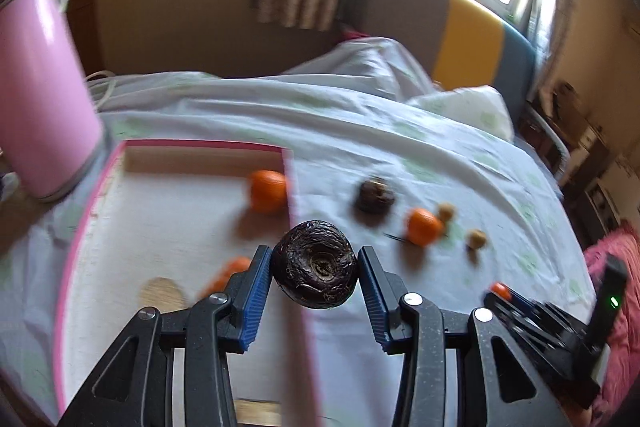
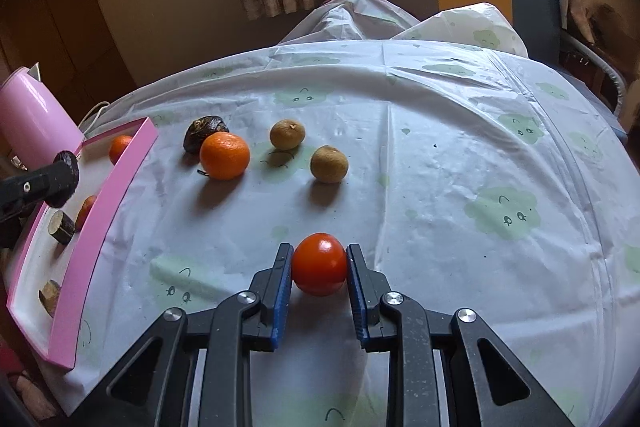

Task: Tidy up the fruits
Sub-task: 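Carry the dark round fruit into the tray and open the left gripper while the right holds the tomato, then lower the red cherry tomato into the tray and open the right gripper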

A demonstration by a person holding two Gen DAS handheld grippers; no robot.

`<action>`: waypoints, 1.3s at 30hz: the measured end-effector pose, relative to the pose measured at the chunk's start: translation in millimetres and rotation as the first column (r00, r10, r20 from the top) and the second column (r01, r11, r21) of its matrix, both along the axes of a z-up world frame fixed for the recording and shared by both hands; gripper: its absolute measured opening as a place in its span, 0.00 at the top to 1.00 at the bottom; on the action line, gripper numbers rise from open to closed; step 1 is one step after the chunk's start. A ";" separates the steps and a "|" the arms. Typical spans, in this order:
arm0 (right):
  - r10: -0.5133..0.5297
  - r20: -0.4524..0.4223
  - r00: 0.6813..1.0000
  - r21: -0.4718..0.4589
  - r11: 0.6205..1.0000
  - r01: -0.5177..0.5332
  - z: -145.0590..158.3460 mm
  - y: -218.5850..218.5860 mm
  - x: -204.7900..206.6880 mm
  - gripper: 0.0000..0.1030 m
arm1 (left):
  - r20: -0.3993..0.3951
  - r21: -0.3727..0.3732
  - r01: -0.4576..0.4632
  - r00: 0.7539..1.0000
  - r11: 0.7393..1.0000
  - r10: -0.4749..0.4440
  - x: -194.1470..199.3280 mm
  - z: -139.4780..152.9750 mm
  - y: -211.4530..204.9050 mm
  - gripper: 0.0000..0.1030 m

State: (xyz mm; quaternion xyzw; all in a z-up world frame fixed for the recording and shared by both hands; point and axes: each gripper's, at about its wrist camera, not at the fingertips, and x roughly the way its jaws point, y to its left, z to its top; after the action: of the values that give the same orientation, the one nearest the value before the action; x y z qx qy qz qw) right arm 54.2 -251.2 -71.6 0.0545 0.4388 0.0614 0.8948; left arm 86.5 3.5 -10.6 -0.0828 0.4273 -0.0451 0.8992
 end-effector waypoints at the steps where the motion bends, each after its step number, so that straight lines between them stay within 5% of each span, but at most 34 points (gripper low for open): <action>1: 0.009 0.000 1.000 -0.005 1.000 -0.009 0.7 4.2 -0.9 0.74 | -0.007 0.001 -0.031 0.999 1.000 0.031 3.6 -2.4 12.3 0.57; 7: 0.057 -0.008 0.998 -0.033 0.998 -0.058 1.7 25.9 -5.9 0.74 | -0.034 0.027 -0.144 0.989 0.989 0.145 22.9 -17.5 60.8 0.57; 16: 0.091 -0.017 0.996 -0.053 0.994 -0.092 4.1 41.3 -7.7 0.74 | -0.025 0.008 -0.177 0.984 0.984 0.177 6.1 -14.2 64.3 0.52; 39: 0.309 0.004 0.951 0.082 0.948 -0.308 33.3 123.8 -1.2 0.74 | 0.022 0.034 -0.120 0.993 0.992 0.119 -60.8 -9.4 56.7 0.52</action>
State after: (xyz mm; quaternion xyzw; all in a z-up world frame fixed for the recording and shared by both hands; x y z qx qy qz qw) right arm 53.0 -127.4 -38.3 0.0220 0.4429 0.2180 0.8694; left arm 25.7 60.2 -20.0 -0.0919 0.4132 0.0154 0.9059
